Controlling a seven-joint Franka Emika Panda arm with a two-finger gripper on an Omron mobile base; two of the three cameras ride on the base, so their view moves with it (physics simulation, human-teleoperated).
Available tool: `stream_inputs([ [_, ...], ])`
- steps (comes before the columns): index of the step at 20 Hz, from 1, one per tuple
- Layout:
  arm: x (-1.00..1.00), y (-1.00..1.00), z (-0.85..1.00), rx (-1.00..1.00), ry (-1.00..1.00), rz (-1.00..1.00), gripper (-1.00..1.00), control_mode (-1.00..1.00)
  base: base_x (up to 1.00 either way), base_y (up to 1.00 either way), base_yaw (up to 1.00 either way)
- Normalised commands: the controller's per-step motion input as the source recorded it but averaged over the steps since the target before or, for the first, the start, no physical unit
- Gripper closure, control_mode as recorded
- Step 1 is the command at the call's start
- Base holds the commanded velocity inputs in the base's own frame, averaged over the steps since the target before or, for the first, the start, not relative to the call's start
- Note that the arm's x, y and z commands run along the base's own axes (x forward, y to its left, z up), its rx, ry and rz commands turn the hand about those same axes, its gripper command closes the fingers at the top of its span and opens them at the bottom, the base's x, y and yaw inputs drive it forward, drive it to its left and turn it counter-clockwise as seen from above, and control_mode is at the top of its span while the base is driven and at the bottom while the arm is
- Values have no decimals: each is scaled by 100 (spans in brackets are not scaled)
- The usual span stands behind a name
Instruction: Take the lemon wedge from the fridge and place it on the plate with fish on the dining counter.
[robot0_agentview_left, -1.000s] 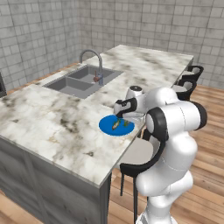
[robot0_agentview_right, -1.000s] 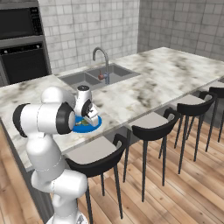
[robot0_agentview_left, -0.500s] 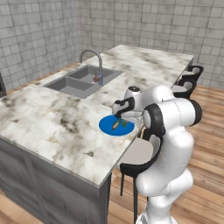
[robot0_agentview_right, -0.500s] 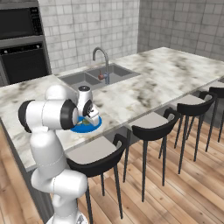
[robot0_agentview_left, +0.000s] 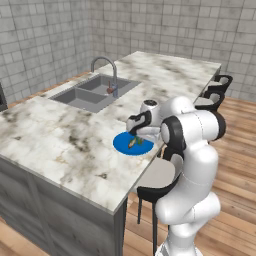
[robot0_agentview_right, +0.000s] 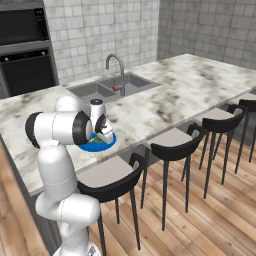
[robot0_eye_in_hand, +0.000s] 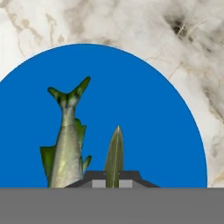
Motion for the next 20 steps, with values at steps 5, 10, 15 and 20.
stream_inputs([
  [5,0,4,-22,0,0,0,100,-100,0,0,0],
  [10,0,0,-10,-1,0,0,100,-100,0,0,0],
  [15,0,0,0,0,0,0,100,-100,0,0,0],
  [20,0,0,0,0,0,0,-100,-100,0,0,0],
])
